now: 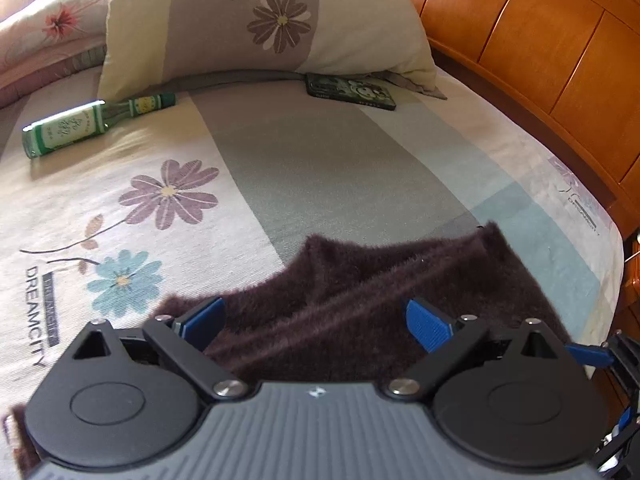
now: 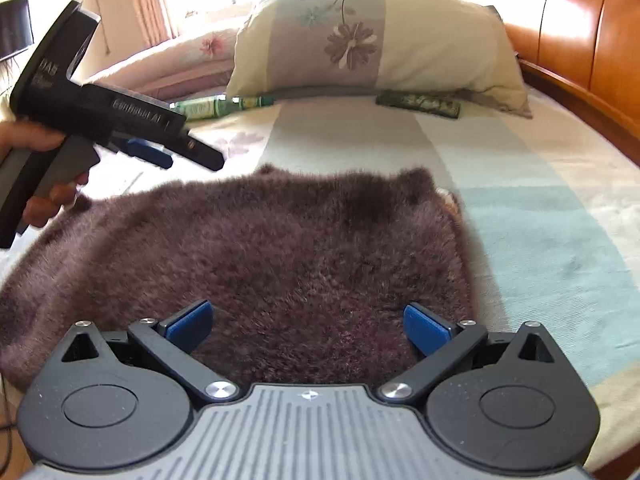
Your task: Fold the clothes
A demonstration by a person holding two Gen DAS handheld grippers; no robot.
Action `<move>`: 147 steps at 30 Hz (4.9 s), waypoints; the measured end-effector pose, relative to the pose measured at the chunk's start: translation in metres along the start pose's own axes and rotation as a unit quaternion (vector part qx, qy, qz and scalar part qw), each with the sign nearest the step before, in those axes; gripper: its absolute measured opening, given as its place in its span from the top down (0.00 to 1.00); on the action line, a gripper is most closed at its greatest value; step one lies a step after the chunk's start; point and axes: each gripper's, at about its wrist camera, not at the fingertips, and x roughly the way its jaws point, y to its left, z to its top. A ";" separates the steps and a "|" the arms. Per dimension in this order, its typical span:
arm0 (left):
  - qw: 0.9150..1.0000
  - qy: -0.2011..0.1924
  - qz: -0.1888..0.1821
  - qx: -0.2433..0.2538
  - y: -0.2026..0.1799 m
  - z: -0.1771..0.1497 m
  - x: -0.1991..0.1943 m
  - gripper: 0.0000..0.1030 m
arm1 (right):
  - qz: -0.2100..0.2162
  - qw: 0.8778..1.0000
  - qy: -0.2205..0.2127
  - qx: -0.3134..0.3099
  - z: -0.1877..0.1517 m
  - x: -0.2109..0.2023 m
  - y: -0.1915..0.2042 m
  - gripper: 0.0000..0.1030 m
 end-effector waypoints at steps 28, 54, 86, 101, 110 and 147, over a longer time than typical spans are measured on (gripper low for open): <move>0.997 -0.035 0.019 -0.062 0.077 -0.147 -0.080 0.04 | -0.012 0.998 0.013 -0.062 -0.018 -0.051 0.100 0.00; 0.985 -0.122 0.002 -0.125 0.142 -0.093 -0.065 0.05 | -0.034 0.996 0.041 -0.074 -0.012 -0.020 0.114 0.00; 0.988 -0.093 -0.044 -0.116 0.083 -0.155 -0.094 0.03 | -0.045 0.998 0.002 0.035 -0.001 -0.009 0.051 0.00; 0.985 -0.041 -0.088 -0.143 0.066 -0.197 -0.111 0.03 | -0.033 0.999 0.023 0.012 -0.012 -0.016 0.076 0.00; 0.985 -0.059 -0.058 -0.153 0.067 -0.209 -0.144 0.03 | -0.019 0.998 0.056 -0.012 -0.027 -0.005 0.099 0.00; 0.962 -0.109 -0.049 -0.246 0.140 -0.187 -0.127 0.02 | 0.068 0.991 0.024 -0.112 0.035 0.033 0.174 0.00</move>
